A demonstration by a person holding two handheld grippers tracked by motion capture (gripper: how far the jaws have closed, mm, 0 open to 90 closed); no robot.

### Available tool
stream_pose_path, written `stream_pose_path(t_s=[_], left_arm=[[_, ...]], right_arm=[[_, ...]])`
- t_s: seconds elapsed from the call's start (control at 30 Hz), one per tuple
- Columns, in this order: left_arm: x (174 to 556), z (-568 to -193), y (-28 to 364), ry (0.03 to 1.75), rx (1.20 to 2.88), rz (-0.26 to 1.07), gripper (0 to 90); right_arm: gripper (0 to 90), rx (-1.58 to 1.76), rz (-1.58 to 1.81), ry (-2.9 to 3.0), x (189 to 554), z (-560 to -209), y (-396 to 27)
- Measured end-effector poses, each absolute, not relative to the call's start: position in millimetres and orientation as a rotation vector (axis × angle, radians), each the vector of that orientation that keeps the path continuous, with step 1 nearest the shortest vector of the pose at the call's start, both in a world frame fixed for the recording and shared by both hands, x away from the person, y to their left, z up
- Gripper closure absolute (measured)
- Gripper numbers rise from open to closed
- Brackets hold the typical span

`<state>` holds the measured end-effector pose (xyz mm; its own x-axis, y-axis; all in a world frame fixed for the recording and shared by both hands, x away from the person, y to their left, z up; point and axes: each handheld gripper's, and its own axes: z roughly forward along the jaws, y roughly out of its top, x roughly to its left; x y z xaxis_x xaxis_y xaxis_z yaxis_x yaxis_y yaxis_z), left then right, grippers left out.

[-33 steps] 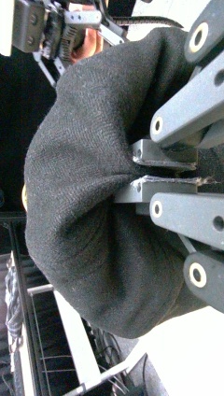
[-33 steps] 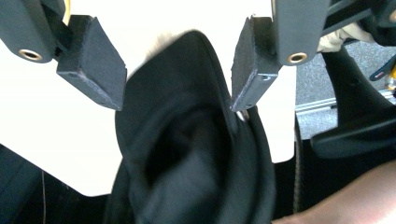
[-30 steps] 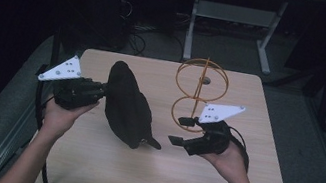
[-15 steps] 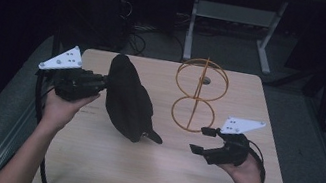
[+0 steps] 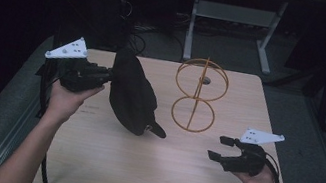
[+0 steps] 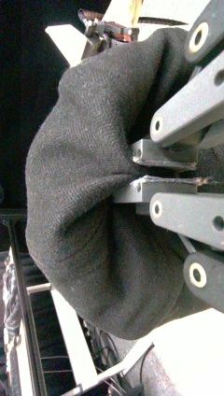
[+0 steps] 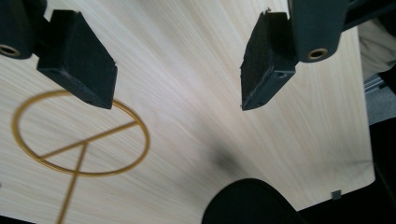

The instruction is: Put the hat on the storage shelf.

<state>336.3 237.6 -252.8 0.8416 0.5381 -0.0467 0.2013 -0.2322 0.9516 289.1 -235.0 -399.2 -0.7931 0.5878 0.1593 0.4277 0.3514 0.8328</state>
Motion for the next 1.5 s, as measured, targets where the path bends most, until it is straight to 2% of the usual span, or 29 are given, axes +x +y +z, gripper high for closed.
stream_pose_path(t_s=[0.4,0.73,1.5], left_arm=[[354,-238,228,0.555,1.813,0.336,85.3],[377,-224,206,0.538,1.820,0.313,85.3],[421,-195,134,0.468,1.894,0.290,85.3]], right_arm=[[25.5,1.007,1.391,2.398,290,-411,-258],[24.9,1.057,1.368,2.383,292,-420,-272],[24.9,1.070,1.490,2.262,289,-409,-284]])
